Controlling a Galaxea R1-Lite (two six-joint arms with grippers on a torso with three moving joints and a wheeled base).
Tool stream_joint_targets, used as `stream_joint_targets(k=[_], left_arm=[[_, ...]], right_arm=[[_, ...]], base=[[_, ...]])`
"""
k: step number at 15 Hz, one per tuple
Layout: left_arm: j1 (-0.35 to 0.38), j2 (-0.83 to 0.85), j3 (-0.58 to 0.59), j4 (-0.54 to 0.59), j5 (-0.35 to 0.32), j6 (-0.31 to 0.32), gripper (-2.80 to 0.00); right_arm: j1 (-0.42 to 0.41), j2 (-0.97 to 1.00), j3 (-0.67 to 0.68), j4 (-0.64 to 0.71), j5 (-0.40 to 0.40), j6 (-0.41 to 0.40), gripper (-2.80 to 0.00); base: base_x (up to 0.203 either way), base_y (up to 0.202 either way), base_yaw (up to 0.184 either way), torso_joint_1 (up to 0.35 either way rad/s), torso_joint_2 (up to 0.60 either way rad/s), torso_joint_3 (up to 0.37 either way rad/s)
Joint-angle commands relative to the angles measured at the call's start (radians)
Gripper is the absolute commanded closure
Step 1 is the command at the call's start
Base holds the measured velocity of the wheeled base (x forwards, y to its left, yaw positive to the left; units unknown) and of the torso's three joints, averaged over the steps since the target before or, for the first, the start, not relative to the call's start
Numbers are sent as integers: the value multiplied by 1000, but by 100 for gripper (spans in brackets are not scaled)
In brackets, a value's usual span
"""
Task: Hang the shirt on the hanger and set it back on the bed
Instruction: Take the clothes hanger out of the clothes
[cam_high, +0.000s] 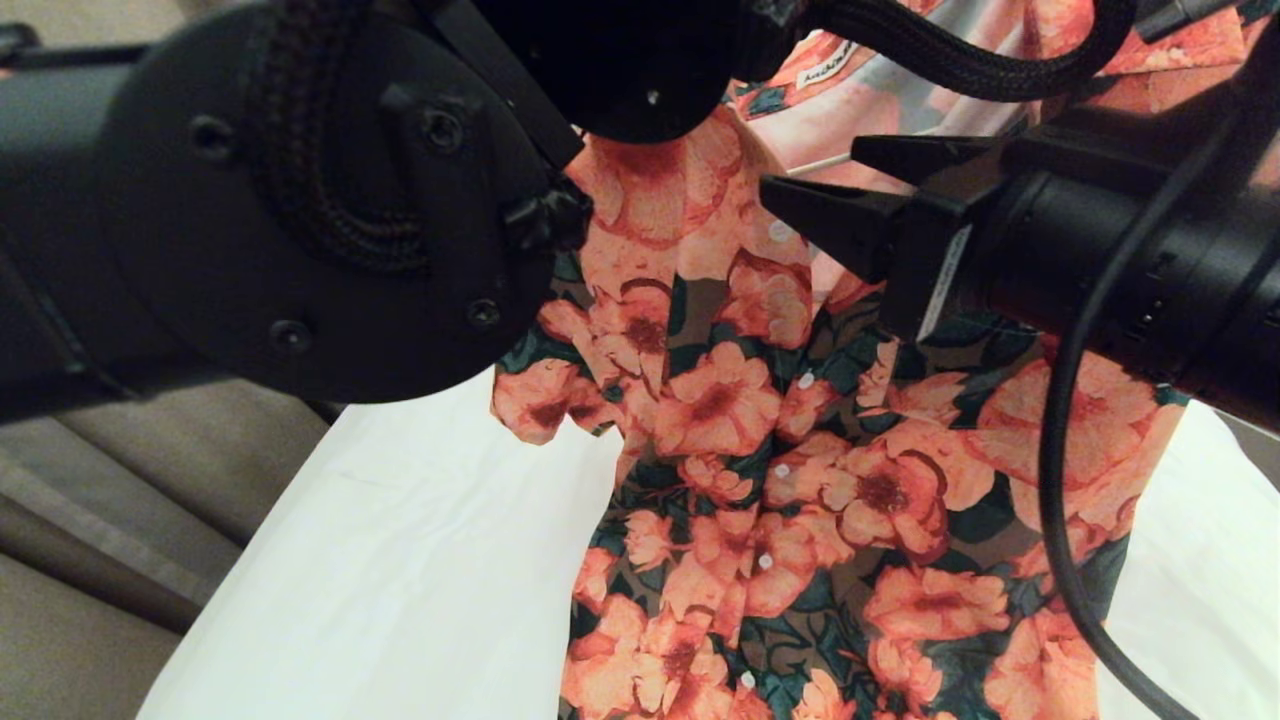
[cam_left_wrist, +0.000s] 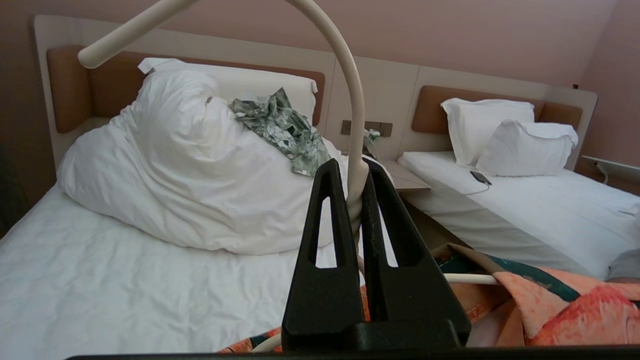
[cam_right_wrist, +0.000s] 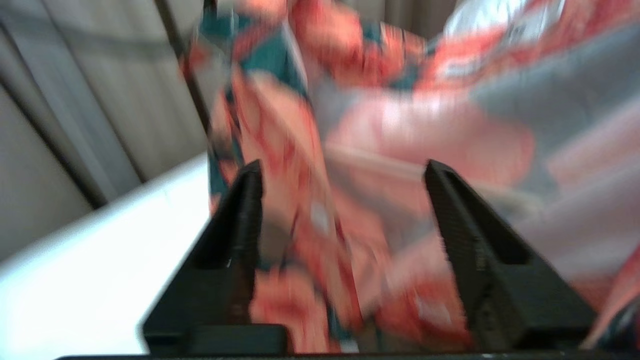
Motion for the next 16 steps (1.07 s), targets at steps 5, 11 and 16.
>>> stream_joint_targets(k=[5,11,16], left_arm=[[-1,18,5,-4,5,4,0],[-6,16,3,4,3,10,0],[-1,5,3,4,8,24,0]], right_arm=[[-21,-199,158,21,7,-108,-280],[-14,-395,256,165,19,-158,-280],[-15,-537,318,325,19,-107,-280]], base=[[0,0,0,0,0,0],[0,0,0,0,0,0],[0,0,0,0,0,0]])
